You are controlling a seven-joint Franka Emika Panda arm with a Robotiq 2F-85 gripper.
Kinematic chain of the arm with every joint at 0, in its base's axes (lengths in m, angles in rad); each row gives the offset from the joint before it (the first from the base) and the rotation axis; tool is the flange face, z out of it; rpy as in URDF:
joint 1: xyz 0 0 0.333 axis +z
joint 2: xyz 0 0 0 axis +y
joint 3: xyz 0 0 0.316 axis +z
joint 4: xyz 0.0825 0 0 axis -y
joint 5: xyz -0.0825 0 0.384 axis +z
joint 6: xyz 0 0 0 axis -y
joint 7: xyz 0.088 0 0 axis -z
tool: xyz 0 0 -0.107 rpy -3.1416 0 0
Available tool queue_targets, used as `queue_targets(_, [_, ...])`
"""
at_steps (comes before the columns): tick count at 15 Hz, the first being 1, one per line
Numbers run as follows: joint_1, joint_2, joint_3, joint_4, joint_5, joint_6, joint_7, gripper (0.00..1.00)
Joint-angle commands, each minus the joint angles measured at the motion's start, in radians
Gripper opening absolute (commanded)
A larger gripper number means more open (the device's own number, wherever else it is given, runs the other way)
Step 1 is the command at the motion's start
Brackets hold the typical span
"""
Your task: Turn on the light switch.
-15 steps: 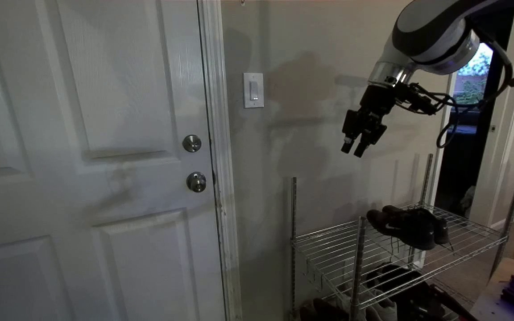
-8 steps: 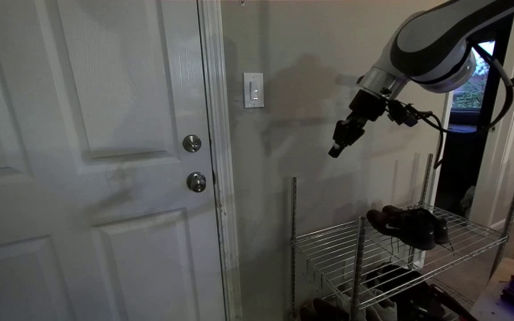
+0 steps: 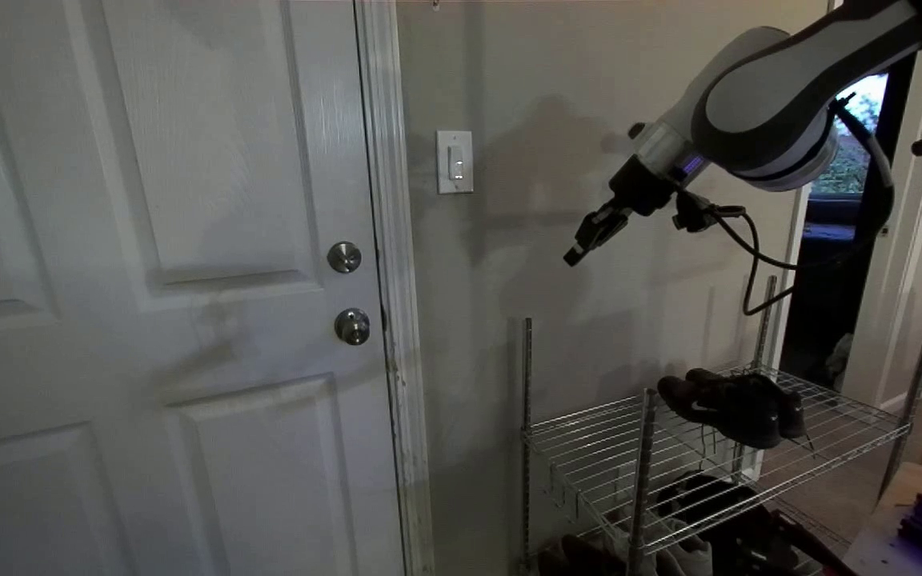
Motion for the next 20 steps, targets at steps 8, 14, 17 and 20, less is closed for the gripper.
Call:
queue_targets(8, [0.015, -0.003, -0.023, 0.000, -0.036, 0.000, 0.027, 0.05])
queue_targets(14, [0.135, 0.158, -0.096, 0.059, 0.040, 0.287, 0.009, 0.04])
queue_targets(17, [0.198, 0.239, -0.136, 0.101, 0.050, 0.398, 0.020, 0.04])
queue_targets(20, [0.247, 0.309, -0.166, 0.163, 0.055, 0.475, 0.052, 0.04])
